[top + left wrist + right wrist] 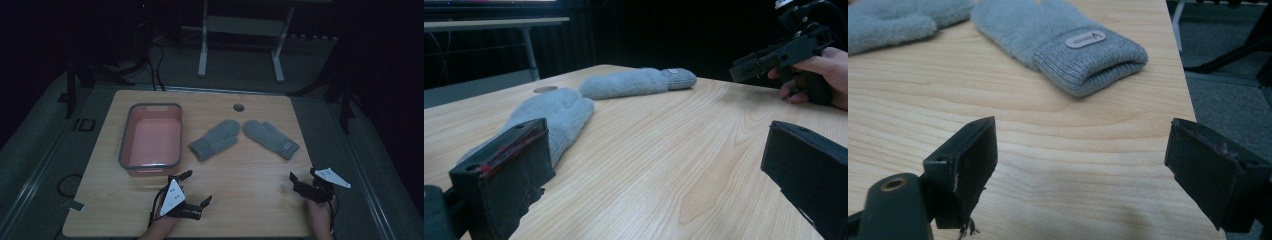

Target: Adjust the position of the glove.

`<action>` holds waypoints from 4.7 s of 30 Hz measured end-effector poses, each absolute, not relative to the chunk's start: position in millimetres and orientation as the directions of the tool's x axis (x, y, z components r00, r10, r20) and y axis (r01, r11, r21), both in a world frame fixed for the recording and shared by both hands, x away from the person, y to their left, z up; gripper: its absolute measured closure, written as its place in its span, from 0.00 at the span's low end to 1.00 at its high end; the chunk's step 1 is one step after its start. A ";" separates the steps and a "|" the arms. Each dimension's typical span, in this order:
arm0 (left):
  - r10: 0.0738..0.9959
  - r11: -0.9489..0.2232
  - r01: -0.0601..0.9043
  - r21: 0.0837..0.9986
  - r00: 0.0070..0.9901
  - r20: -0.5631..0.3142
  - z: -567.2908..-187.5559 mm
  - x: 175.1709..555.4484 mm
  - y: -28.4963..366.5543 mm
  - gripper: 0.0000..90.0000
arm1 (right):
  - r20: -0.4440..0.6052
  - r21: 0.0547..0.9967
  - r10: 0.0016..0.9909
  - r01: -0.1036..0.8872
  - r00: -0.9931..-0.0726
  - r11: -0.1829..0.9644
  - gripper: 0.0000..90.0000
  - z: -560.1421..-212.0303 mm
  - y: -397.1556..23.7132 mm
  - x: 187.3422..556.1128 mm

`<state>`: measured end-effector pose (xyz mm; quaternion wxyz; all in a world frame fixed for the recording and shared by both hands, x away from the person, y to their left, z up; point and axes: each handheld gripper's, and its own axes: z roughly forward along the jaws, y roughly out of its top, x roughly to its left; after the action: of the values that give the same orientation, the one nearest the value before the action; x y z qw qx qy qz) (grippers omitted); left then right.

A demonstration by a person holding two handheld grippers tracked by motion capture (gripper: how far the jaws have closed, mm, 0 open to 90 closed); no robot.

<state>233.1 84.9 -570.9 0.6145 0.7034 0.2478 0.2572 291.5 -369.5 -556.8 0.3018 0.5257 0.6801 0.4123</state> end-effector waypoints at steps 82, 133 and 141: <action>0.645 -0.087 0.079 0.993 0.765 -0.005 -570.7 233.6 85.9 0.00 | -0.002 0.792 0.693 0.422 -0.721 0.441 0.31 -532.2 -133.1 468.8; 0.647 -0.085 0.087 0.993 0.762 -0.012 -570.6 234.0 86.6 0.00 | 0.126 0.708 0.102 0.162 -0.987 0.687 0.93 -501.9 -173.9 423.5; 0.646 -0.083 0.088 0.993 0.763 -0.014 -570.6 234.2 86.8 0.00 | 0.107 0.635 0.121 0.161 -0.987 0.756 0.84 -530.9 -173.3 431.6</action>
<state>234.2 86.8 -570.6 0.6244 0.7012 0.2619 0.2234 431.6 -173.3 -530.9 -0.0296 0.0751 0.9365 0.3412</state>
